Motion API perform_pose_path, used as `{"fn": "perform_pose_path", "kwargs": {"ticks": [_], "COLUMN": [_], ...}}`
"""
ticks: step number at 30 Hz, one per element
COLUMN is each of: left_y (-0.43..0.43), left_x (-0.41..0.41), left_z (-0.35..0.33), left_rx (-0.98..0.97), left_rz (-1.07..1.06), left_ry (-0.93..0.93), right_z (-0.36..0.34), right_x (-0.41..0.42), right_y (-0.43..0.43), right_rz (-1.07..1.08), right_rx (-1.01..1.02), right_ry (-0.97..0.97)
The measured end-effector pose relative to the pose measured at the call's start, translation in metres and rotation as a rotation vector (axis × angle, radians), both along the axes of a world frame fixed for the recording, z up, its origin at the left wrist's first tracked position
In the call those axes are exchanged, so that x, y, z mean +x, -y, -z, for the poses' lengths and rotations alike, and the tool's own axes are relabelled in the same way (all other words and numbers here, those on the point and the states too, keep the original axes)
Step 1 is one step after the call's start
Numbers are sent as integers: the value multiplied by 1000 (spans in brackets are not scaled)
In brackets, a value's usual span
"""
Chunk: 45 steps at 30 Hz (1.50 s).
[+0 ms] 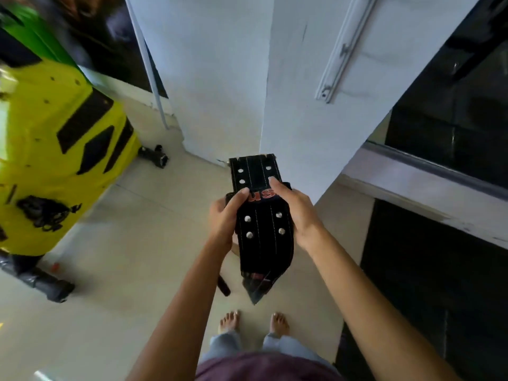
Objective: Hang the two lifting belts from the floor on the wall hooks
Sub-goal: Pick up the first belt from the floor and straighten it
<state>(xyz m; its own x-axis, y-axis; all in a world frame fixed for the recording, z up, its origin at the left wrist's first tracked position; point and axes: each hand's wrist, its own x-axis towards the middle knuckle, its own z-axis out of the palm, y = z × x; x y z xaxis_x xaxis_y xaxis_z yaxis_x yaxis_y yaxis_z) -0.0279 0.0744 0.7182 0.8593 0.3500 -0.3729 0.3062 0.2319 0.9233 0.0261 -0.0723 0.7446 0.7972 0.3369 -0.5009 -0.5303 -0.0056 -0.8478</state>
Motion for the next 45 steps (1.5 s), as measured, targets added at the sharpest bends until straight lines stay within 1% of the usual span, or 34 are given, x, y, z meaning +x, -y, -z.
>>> {"fn": "perform_pose_path", "kwargs": {"ticks": [3,7,10,13,15,17,19,21,23,24,27,29,30,32,34,36,39,43,45], "left_y": [4,0,-4,-9,-11,-10,-8,-5,-3,-1,8,15,19,24,25,23,20,25,30], "left_x": [-16,-27,-30,-34,-36,-39,-40,-42,-44,-45,-48,-50,-50,-50,-49,-51,-56,-67,-68], "left_z": [-32,-60,-68,-68,-65,-63,-61,-60,-59,-59,-60,-61,-61,-62,-62,-60,-53,-47,-49], "left_rx": [29,69,94,104,97,105,110,90,67,59,54,43,39,22,-5,-19,0,1,-28], "left_rz": [93,122,77,41,24,11,16,31,53,66,111,132,124,70,2,-49,-36,87,146], "left_ry": [97,217,266,291,300,313,300,284,283,290,316,339,347,344,333,328,293,287,305], "right_z": [-37,-66,-63,-44,-28,-16,-12,-17,-26,-34,-59,-68,-71,-68,-54,-37,-22,-36,-42], "right_x": [17,32,15,-26,-63,-96,-111,-101,-72,-56,-12,4,5,-7,-38,-78,-120,-105,-93], "right_y": [-2,4,2,3,4,4,4,6,10,12,23,29,30,28,27,29,31,35,41], "right_rz": [36,-31,-142,-217,-223,-205,-204,-187,-125,-83,55,89,68,-46,-162,-204,-150,-18,26], "right_rx": [-44,36,88,216,210,122,81,124,195,197,131,98,83,109,167,137,97,253,256], "right_ry": [38,5,16,-9,-10,-33,-52,-21,21,38,79,100,108,87,33,11,10,-21,24]}}
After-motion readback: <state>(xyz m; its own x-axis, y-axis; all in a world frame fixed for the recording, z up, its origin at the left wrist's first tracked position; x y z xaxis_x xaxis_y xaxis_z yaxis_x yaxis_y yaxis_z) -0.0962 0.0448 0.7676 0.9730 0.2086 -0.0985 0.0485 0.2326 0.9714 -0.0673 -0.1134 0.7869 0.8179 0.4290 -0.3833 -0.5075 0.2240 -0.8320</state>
